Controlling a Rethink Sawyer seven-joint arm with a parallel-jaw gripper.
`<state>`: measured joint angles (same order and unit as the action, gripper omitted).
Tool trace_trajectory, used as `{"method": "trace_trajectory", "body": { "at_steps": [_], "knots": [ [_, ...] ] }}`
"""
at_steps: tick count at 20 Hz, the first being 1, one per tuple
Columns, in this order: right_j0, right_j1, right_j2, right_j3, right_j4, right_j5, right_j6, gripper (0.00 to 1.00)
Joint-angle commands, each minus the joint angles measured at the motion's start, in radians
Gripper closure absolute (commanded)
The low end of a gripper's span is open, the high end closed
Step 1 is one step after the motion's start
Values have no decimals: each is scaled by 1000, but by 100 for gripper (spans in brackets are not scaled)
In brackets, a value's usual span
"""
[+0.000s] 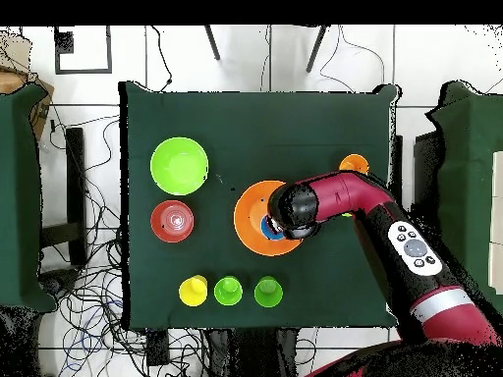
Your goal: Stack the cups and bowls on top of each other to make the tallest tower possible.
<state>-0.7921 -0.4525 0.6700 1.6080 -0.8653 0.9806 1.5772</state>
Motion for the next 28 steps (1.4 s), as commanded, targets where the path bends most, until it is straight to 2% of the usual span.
{"method": "trace_trajectory", "body": {
  "at_steps": [1,23,24,28],
  "knots": [
    [33,28,-22,-7,-76,-43,-202,100],
    [25,28,-21,3,-79,-51,-210,100],
    [25,28,-22,2,-79,-50,-209,0],
    [28,29,-23,0,-82,-51,-207,0]
  ]
}}
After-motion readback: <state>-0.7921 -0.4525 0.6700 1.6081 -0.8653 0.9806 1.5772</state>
